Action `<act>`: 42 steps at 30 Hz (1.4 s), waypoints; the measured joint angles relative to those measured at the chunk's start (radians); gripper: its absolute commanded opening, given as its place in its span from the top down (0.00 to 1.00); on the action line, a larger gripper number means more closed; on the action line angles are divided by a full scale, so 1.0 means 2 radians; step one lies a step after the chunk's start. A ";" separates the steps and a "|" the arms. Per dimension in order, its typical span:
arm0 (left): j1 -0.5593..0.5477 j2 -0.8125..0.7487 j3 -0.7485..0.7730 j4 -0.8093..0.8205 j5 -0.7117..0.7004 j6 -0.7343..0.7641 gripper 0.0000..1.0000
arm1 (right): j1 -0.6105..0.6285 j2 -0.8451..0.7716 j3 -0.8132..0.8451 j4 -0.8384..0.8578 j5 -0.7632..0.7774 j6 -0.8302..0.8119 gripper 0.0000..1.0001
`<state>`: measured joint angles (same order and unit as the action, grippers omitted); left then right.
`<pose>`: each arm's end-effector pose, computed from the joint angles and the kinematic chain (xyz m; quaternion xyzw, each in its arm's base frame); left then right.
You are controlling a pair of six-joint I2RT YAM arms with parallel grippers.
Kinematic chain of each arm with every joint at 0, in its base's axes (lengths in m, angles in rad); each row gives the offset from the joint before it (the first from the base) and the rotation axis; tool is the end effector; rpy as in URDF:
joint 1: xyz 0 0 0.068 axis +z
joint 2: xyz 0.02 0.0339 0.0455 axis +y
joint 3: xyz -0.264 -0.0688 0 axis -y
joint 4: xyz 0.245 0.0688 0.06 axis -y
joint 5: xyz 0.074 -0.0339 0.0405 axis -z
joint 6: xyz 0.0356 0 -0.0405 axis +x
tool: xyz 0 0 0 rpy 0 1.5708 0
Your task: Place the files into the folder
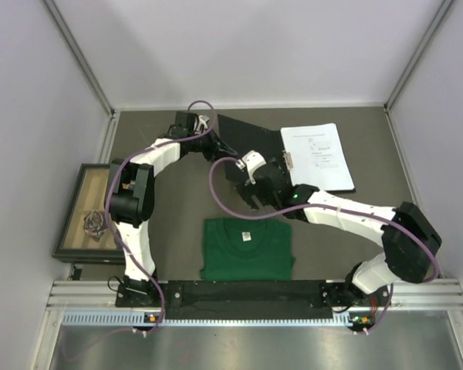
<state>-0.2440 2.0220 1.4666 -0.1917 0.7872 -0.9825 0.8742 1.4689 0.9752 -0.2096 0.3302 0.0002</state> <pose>0.4283 -0.1326 0.2055 -0.1623 0.8447 -0.5002 0.1001 0.2138 0.2376 0.2432 -0.3162 0.8402 0.0404 0.4387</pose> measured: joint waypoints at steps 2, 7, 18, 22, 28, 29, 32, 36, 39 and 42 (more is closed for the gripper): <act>0.000 -0.006 0.001 -0.005 0.000 -0.005 1.00 | 0.017 0.015 0.000 0.035 0.034 -0.022 0.07; 0.000 -0.013 0.001 -0.007 0.000 -0.018 1.00 | 0.034 0.073 0.004 0.108 0.109 -0.054 0.24; 0.000 -0.034 0.000 -0.007 -0.013 -0.033 0.64 | 0.040 0.127 0.014 0.172 0.218 -0.086 1.00; 0.005 -0.063 -0.003 -0.008 -0.013 -0.012 0.40 | 0.042 0.125 0.014 0.183 0.208 -0.054 1.00; 0.035 -0.128 -0.003 -0.033 -0.031 0.038 0.27 | 0.003 0.081 0.012 0.167 0.179 0.029 1.00; 0.041 -0.138 -0.003 -0.040 -0.037 0.048 0.27 | -0.008 0.070 0.010 0.167 0.171 0.046 1.00; 0.054 -0.161 -0.004 -0.059 -0.057 0.075 0.26 | -0.051 0.033 -0.011 0.160 0.136 0.101 1.00; 0.058 -0.187 -0.020 -0.078 -0.083 0.115 0.26 | -0.117 -0.009 -0.063 0.162 0.068 0.178 1.00; 0.058 -0.195 -0.040 -0.083 -0.089 0.131 0.26 | -0.179 -0.029 -0.103 0.187 0.009 0.235 1.00; 0.057 -0.195 -0.065 -0.083 -0.087 0.138 0.26 | -0.252 -0.033 -0.148 0.230 -0.070 0.294 1.00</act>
<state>-0.1299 1.6318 1.3373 -0.3584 0.6125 -0.7067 0.3706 1.4036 0.6800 0.2504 0.1909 0.5888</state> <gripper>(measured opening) 0.743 0.012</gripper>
